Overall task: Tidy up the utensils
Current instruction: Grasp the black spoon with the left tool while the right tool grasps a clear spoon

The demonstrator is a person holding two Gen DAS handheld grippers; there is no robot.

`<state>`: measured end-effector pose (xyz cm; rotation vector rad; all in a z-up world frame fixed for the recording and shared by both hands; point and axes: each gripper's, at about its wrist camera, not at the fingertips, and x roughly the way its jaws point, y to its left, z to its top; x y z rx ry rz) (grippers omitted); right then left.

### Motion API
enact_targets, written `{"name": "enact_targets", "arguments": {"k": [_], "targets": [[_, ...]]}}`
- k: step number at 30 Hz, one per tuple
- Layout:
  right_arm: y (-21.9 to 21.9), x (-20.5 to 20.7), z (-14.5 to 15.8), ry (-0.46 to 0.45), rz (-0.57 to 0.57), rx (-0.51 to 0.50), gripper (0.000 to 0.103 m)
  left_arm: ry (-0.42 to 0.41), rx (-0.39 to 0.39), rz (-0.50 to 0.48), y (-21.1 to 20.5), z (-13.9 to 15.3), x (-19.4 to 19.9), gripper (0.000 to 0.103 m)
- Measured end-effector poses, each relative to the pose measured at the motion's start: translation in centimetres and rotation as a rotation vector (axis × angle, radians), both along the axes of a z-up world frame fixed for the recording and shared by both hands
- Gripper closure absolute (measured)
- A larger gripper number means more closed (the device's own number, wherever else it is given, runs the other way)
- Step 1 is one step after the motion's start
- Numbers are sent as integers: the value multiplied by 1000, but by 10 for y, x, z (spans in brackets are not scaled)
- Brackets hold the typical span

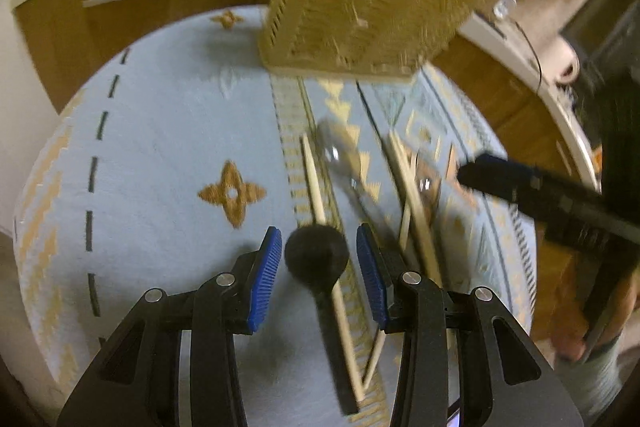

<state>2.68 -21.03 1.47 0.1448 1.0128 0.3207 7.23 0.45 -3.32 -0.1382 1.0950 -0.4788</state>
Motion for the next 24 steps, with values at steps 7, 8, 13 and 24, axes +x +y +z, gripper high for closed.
{"name": "enact_targets", "arguments": {"k": [7,8,13,24], "targets": [[16,14,-9,46,24,15,47,-1,125,-98,-13,-12,-20,65],[18,14,-10,51,27,15,47,-23,153,-100,-18,-12,-23,65],[26,21,-19,71,32,10,47,-84,215,-85,-32,-12,-25,65],[22,25,-23,84,22,21,47,-62,75,-47,-5,-5,-16,76]]}}
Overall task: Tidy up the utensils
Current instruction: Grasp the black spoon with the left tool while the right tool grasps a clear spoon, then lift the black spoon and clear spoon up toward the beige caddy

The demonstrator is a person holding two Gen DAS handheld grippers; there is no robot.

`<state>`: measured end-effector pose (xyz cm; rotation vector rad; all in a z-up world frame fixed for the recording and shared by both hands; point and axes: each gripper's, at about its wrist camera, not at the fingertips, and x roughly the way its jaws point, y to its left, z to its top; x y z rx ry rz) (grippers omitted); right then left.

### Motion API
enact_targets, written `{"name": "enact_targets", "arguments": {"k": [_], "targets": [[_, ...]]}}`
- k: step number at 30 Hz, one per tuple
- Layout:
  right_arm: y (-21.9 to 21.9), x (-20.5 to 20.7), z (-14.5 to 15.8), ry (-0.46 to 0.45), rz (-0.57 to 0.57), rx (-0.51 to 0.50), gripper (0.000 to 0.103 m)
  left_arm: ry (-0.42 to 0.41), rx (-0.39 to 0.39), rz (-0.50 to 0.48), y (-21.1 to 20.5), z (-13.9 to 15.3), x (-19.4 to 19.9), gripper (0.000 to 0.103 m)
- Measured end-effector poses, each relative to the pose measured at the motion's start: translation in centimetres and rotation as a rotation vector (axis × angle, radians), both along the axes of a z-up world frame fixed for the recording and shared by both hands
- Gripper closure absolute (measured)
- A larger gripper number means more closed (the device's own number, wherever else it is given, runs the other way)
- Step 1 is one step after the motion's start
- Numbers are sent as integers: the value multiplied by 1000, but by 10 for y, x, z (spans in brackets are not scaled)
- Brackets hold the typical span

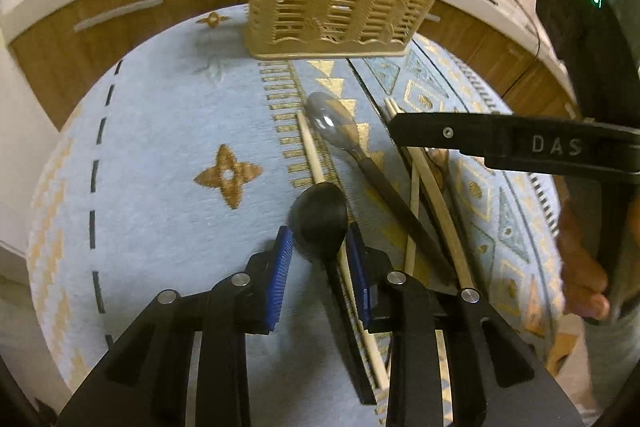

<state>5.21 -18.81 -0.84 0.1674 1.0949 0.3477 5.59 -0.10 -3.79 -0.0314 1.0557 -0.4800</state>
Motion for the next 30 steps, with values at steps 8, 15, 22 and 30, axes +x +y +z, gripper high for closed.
{"name": "enact_targets", "arguments": {"k": [8,15,22,30], "targets": [[3,5,-3,9,7,11,47,41,-37,48,29,-8,3,78],[14,11,0,5,14,2,47,22,45,39,14,-5,4,61],[17,17,-1,11,25,-9,47,-38,242,26,-7,-8,2,62],[35,31,-7,16,54,-37,47,-47,244,51,-6,-5,1,68]]}}
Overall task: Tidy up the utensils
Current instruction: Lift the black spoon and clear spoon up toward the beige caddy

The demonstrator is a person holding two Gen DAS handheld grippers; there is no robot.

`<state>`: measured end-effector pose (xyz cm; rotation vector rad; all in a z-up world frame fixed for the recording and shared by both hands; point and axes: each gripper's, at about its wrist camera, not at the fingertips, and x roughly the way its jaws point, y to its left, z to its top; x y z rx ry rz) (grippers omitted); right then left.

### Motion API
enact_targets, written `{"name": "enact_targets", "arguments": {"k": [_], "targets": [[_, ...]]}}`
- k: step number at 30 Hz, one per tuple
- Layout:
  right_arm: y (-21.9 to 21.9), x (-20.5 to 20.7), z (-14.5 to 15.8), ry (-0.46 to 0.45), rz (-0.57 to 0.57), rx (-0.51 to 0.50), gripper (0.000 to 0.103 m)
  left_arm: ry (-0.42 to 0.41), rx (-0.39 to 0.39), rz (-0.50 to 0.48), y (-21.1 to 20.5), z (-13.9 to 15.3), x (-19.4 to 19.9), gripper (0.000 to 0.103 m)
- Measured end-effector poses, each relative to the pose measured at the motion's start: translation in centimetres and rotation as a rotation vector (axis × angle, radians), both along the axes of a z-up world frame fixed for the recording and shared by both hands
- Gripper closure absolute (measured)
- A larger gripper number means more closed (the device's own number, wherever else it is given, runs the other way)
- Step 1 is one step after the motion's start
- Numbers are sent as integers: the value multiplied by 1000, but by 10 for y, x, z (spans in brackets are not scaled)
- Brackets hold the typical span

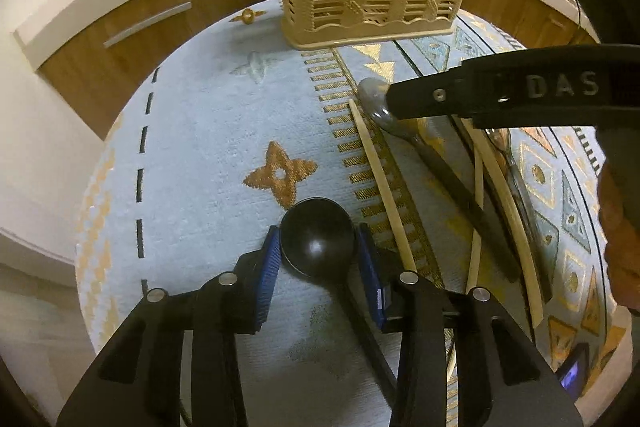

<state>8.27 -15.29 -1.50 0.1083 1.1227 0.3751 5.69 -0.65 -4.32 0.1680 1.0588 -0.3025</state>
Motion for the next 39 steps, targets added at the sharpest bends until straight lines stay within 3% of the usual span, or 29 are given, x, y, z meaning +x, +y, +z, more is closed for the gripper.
{"name": "enact_targets", "arguments": {"k": [4,10,18,21,28,39], "targets": [[10,8,-4,10,19,-17,47,-18,-27,21,8,1,-1,68],[28,7,-13,-10,42,-128,48,-46,-76,53,26,9,0,68],[50,6,-16,-37,69,-208,74,-56,-97,73,31,8,5,68],[53,5,-15,-43,79,-211,74,-69,-99,76,31,11,4,68],[31,-9,8,-120,89,-86,74,-140,-121,78,32,32,-1,68],[-10,-35,79,-315,78,84,74,-376,-209,101,31,110,2,68]]}}
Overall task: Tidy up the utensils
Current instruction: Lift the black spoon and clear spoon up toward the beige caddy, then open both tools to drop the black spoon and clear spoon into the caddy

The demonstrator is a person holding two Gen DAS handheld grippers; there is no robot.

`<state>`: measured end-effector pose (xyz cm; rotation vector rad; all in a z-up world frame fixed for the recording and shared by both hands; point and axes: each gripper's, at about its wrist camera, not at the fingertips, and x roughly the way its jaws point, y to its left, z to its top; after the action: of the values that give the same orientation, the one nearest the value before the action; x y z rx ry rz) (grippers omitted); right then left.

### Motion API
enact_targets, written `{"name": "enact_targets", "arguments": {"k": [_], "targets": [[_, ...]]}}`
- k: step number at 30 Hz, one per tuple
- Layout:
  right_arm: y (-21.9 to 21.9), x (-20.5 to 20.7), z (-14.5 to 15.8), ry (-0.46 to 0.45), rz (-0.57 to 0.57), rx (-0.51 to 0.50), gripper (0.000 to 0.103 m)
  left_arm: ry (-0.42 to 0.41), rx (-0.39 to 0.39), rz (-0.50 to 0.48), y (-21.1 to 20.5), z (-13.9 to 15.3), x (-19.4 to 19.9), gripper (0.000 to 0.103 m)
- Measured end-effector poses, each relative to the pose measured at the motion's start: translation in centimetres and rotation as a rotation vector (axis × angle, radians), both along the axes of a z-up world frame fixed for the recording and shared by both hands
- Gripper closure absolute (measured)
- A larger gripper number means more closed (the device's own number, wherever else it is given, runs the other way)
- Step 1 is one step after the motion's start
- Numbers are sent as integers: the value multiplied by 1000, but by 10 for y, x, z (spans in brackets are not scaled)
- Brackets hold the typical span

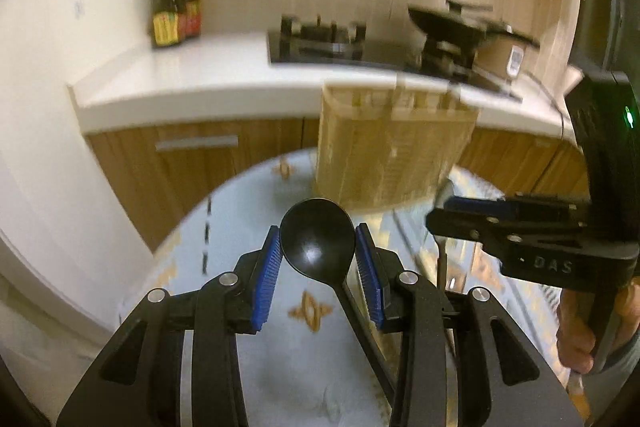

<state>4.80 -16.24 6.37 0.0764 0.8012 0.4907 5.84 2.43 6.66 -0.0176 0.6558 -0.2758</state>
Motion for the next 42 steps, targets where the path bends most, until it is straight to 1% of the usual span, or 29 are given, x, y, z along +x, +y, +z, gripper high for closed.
{"name": "enact_targets", "arguments": {"k": [6,11,14,18,21,25,27,29,30,31,32,35,37,41,42], "targets": [[-26,2,52,-88,-26,83,75,-140,-35,25,-2,54,15,68],[-50,6,99,-181,-53,143,75,-290,-20,47,-19,101,30,68],[-70,13,126,-231,-83,186,75,-359,-6,50,-35,121,41,68],[-93,21,151,-281,-124,204,75,-427,26,56,-60,134,55,68],[-107,29,161,-315,-158,197,75,-465,55,64,-79,133,68,68],[-115,47,162,-326,-164,213,75,-496,113,72,-104,123,87,68],[-111,54,157,-348,-171,189,75,-510,136,78,-114,113,95,68],[-101,60,148,-367,-171,138,75,-533,133,62,-119,100,100,68],[-96,63,141,-376,-165,114,75,-562,128,58,-121,92,102,68],[-94,67,135,-374,-156,107,75,-571,134,66,-121,86,103,68],[-92,71,127,-361,-149,109,75,-570,140,71,-122,78,107,68],[-90,81,105,-332,-157,107,75,-536,120,69,-121,63,116,68],[-92,88,93,-303,-161,114,75,-524,112,75,-119,57,120,68],[-93,92,83,-276,-162,120,75,-498,82,81,-112,51,123,67],[-94,93,82,-271,-162,122,75,-479,72,80,-110,50,124,67]]}}
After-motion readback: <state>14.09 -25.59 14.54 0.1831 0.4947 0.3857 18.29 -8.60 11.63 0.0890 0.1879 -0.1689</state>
